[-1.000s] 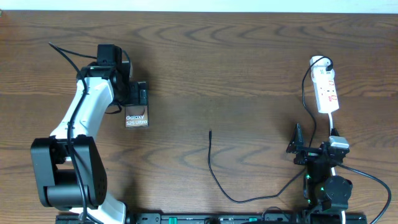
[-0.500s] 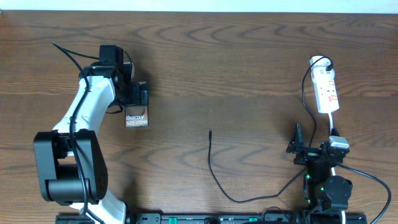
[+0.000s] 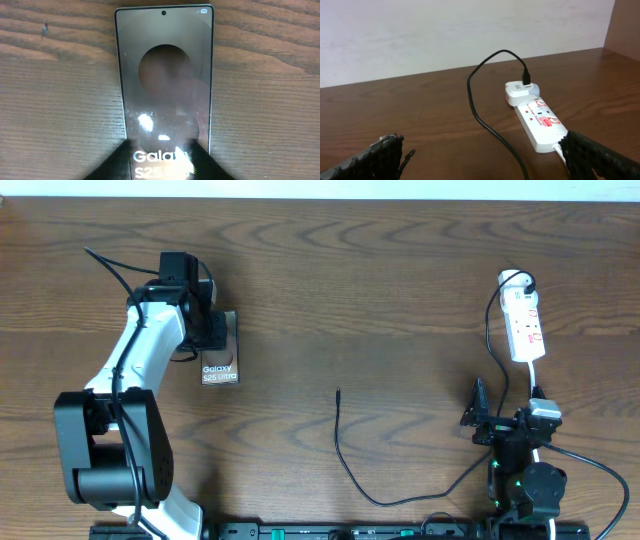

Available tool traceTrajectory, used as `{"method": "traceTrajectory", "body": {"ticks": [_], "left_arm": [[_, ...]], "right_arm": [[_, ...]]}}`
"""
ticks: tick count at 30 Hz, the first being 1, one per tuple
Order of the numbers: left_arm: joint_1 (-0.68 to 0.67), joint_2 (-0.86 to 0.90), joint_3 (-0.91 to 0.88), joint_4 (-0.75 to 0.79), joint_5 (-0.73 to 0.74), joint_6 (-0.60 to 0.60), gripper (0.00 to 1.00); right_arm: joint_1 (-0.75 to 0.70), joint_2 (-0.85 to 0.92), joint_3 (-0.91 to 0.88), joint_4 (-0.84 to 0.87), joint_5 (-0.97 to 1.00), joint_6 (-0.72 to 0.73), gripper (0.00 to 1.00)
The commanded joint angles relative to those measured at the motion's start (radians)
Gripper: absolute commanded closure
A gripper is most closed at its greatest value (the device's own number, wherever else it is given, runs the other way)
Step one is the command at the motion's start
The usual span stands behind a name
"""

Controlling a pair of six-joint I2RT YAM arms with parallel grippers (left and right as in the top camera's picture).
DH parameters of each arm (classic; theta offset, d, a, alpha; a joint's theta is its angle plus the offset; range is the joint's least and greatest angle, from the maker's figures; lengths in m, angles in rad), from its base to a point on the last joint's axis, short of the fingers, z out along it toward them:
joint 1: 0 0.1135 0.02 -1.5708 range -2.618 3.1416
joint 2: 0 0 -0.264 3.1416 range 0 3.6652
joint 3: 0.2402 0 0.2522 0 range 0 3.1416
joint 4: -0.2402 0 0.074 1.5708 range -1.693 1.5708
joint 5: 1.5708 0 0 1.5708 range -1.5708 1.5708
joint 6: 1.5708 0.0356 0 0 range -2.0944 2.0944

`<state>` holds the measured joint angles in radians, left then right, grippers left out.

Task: Plug charger to phone and switch on socket
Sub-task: 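Lower the left gripper and close it on the phone's sides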

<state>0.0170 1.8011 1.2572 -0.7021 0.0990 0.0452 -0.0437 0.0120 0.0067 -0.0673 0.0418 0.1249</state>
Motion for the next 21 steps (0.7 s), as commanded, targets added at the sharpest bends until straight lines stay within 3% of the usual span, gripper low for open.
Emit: {"method": "traceTrajectory", "body": {"ticks": [1,21], "left_arm": [[-0.002,0.009,0.017,0.001,-0.005,0.002,0.01],[-0.003,0.01,0.017,-0.003,-0.04,-0.047,0.02]], "right_arm": [[0.005,-0.006,-0.001,-0.004,0.008,-0.007,0.01],[0.005,-0.006,-0.001,-0.004,0.008,-0.007,0.01]]}}
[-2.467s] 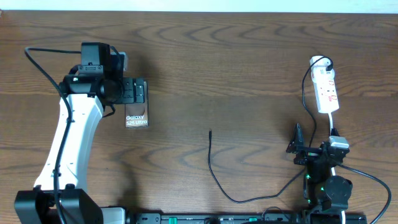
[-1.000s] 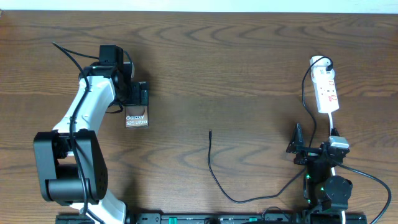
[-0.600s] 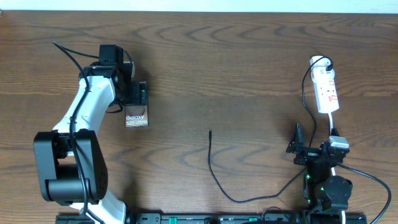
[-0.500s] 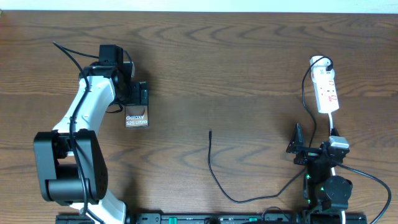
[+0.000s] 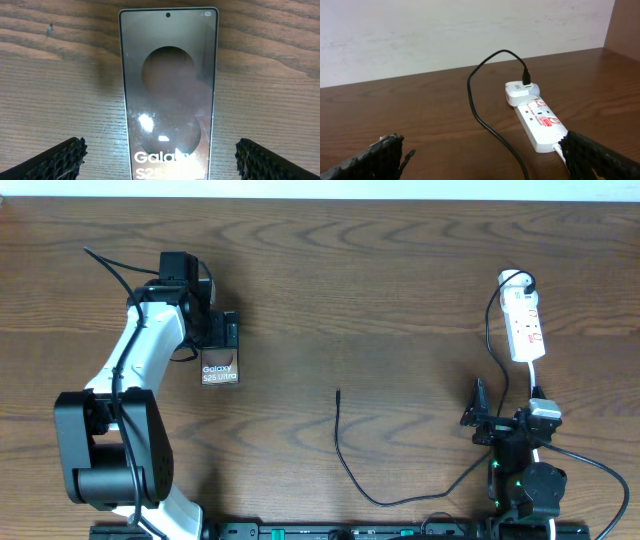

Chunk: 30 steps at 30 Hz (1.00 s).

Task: Plug charger to phone and switch on socket
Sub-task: 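Lower the left gripper and close it on the phone's sides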

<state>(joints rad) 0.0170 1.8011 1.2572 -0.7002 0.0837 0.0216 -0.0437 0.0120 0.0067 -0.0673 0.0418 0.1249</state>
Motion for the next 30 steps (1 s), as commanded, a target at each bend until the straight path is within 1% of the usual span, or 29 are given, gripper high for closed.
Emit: {"method": "traceTrajectory", "body": {"ticks": [1,6,11,15,21,27,30], "left_arm": [[-0.003,0.01,0.017,-0.005,-0.025,-0.023,0.02],[-0.007,0.01,0.017,-0.005,-0.025,-0.051,0.02],[-0.036,0.01,0.017,0.006,-0.027,-0.053,0.02],[-0.05,0.01,0.017,0.008,-0.096,-0.061,0.02],[-0.039,0.017,0.017,0.011,-0.096,-0.061,0.02],[-0.039,0.091,0.017,0.014,-0.071,-0.061,0.02],[-0.039,0.099,0.017,0.023,-0.058,-0.061,0.02]], "right_arm": [[0.005,-0.006,-0.001,-0.004,0.008,-0.007,0.01],[0.005,-0.006,-0.001,-0.004,0.008,-0.007,0.01],[0.005,-0.006,-0.001,-0.004,0.008,-0.007,0.01],[0.005,-0.006,-0.001,-0.004,0.008,-0.007,0.01],[0.005,-0.006,-0.001,-0.004,0.008,-0.007,0.01],[0.005,-0.006,-0.001,-0.004,0.008,-0.007,0.01],[0.005,-0.006,-0.001,-0.004,0.008,-0.007,0.01]]}}
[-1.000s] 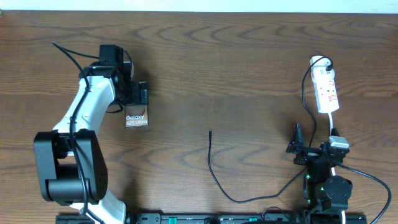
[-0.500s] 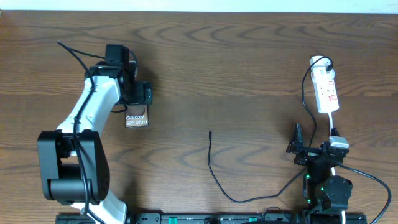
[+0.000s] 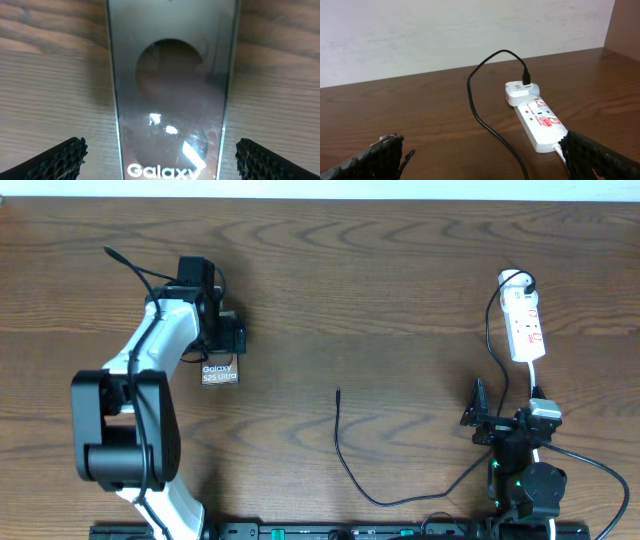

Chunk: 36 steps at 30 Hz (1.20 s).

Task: Plug charger to phone and switch on socket
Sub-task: 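Lower the left gripper and close it on the phone's sides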

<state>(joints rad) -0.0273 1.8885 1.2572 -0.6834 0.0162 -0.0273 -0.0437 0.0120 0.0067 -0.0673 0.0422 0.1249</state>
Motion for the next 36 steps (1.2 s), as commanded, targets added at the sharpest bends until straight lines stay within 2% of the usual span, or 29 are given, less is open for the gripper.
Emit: {"method": "traceTrajectory", "body": {"ticks": [1,36], "left_arm": [[0.005,0.012,0.017,0.013,0.01,-0.013,0.02],[0.005,0.054,0.019,0.042,0.043,-0.011,0.02]], "right_arm": [[0.005,-0.006,-0.001,-0.004,0.008,-0.007,0.01],[0.005,-0.006,-0.001,-0.004,0.008,-0.007,0.01]]}}
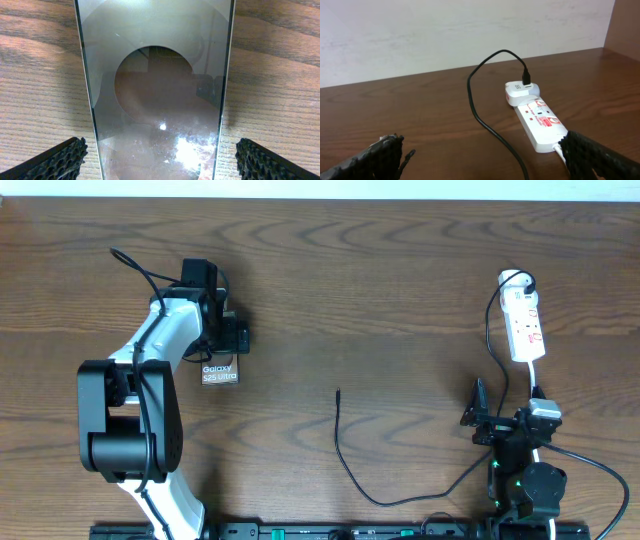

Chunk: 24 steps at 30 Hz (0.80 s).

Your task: Plug charger to phone and switch on socket

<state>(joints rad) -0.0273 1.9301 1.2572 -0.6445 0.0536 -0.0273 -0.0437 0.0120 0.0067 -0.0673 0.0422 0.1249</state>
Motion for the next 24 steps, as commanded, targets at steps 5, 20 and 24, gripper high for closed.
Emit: {"method": "traceTrajectory", "body": {"ticks": [5,20,24], "left_arm": [[0.005,0.015,0.019,0.004,0.001,-0.008,0.02],[0.005,0.053,0.019,0.015,-0.002,-0.003,0.02],[0.005,0.081,0.019,0.019,-0.002,-0.003,0.02]], "right_arm": [[0.005,-0.006,-0.001,-0.004,0.008,-0.007,0.01],[0.005,-0.006,-0.001,-0.004,0.008,-0.007,0.01],[0.005,-0.006,-0.001,-0.004,0.008,-0.007,0.01]]}}
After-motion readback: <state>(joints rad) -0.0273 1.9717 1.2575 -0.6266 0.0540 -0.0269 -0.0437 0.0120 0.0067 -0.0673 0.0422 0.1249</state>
